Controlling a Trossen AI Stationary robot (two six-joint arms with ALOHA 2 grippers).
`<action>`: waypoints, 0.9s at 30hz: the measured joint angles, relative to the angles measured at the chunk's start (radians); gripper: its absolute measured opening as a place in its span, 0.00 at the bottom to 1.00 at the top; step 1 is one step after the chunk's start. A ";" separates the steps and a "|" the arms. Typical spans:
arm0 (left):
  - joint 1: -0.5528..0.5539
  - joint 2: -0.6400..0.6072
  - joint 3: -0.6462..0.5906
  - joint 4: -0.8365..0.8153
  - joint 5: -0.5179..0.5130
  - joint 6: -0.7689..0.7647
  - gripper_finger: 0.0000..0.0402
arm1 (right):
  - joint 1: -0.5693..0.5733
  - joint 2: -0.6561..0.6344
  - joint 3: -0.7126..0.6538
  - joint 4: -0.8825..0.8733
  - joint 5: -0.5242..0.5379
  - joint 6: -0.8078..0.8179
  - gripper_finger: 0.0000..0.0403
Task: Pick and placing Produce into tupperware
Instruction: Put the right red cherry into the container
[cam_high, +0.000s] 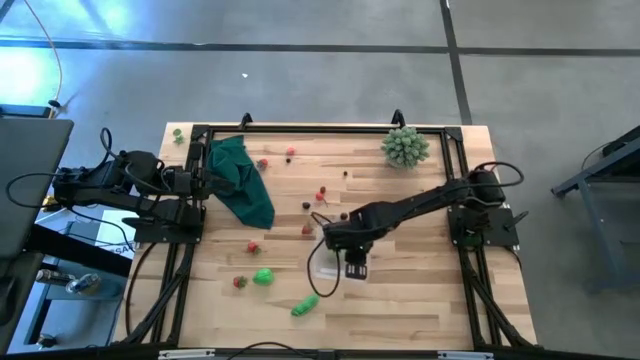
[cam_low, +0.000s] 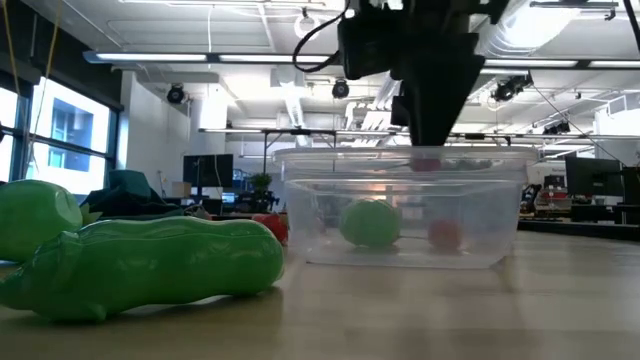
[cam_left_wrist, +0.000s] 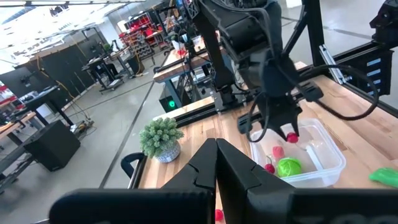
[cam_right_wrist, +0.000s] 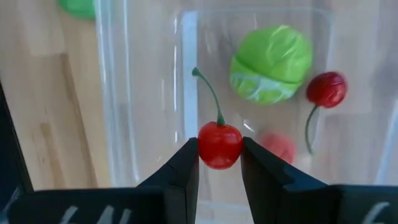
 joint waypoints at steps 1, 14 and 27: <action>0.000 0.000 0.000 0.000 0.000 0.000 0.00 | -0.010 0.000 0.000 -0.001 0.002 0.000 0.21; 0.000 0.000 0.000 0.000 0.000 0.000 0.00 | -0.049 0.057 0.000 0.005 0.008 -0.015 0.29; 0.000 0.000 0.000 0.000 0.000 0.000 0.00 | -0.049 0.057 0.000 -0.001 0.040 0.003 0.29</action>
